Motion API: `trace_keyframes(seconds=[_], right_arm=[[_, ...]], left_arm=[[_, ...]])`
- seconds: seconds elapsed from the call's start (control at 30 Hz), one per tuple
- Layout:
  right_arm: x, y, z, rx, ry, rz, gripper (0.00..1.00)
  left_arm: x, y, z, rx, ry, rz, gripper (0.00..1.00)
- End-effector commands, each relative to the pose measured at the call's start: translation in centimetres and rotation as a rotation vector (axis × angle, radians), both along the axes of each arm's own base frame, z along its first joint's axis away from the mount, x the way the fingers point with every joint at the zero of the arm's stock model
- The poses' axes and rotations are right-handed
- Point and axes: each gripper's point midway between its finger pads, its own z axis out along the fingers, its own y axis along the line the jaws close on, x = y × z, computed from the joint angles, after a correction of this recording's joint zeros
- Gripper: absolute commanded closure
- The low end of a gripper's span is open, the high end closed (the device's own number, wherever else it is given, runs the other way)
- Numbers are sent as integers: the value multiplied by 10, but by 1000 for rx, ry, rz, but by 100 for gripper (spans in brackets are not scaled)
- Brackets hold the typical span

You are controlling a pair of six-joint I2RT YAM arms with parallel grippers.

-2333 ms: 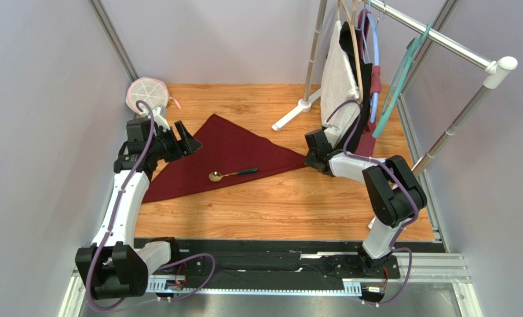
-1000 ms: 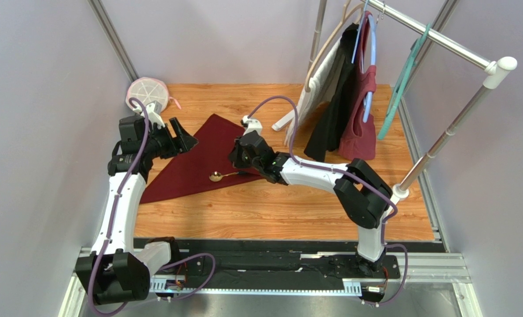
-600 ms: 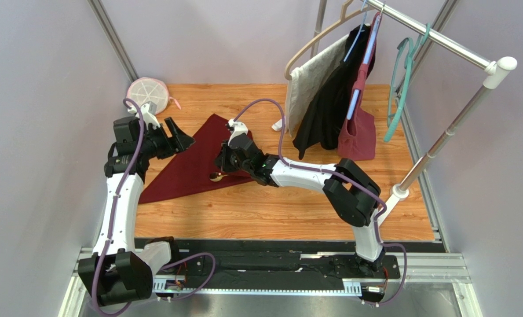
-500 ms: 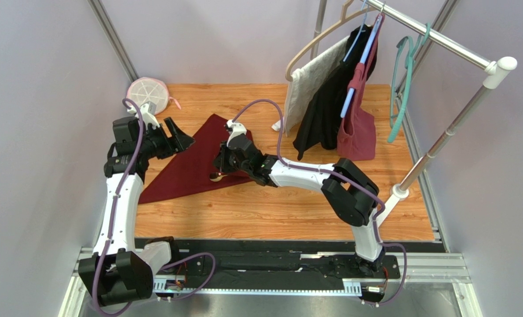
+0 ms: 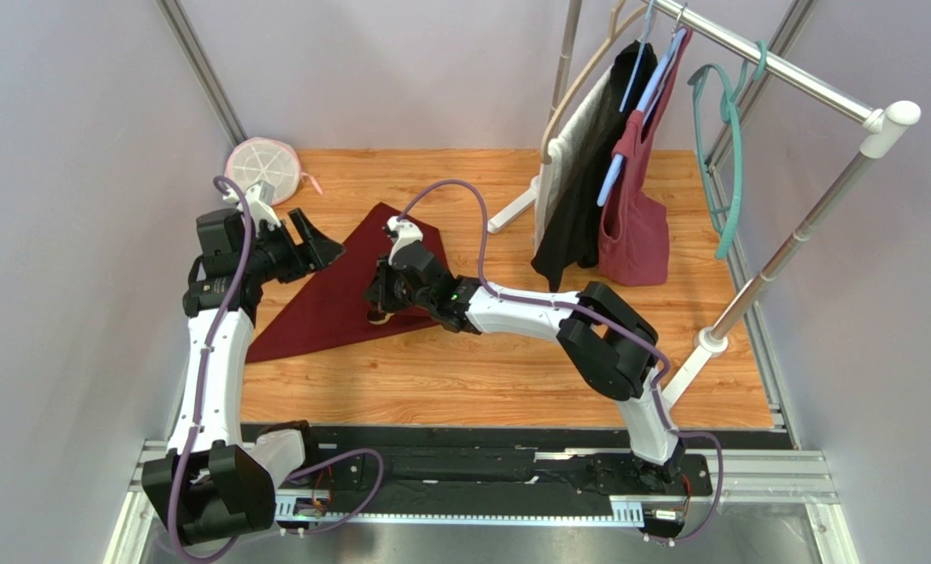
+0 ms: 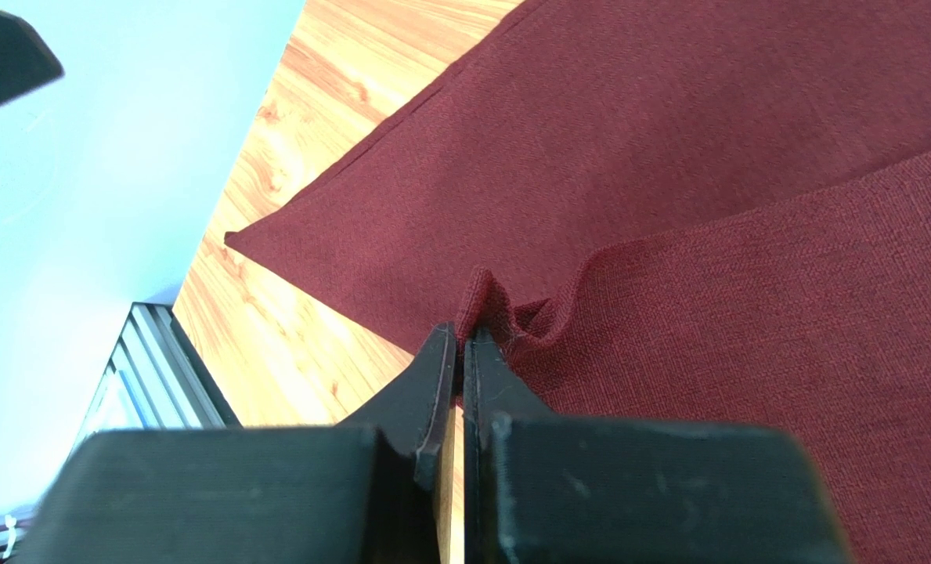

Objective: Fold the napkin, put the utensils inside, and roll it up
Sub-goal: Fold the napkin

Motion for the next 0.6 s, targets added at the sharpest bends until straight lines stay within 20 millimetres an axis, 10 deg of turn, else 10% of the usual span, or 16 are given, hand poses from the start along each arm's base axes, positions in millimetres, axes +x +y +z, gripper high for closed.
trace_keyframes(seconds=[0.0,0.4,0.57], right_arm=[[1,18,13,41,-31,26,100],[-9,31,-31,-46,-13,66,97],[-22,36,-24,-36,-27,125,67]], left_arm=[[2,-1,9,-16,-39,-10,21],[2,0,6,-24,-29,-10,21],[3,2,2,-25,-15,-3,21]])
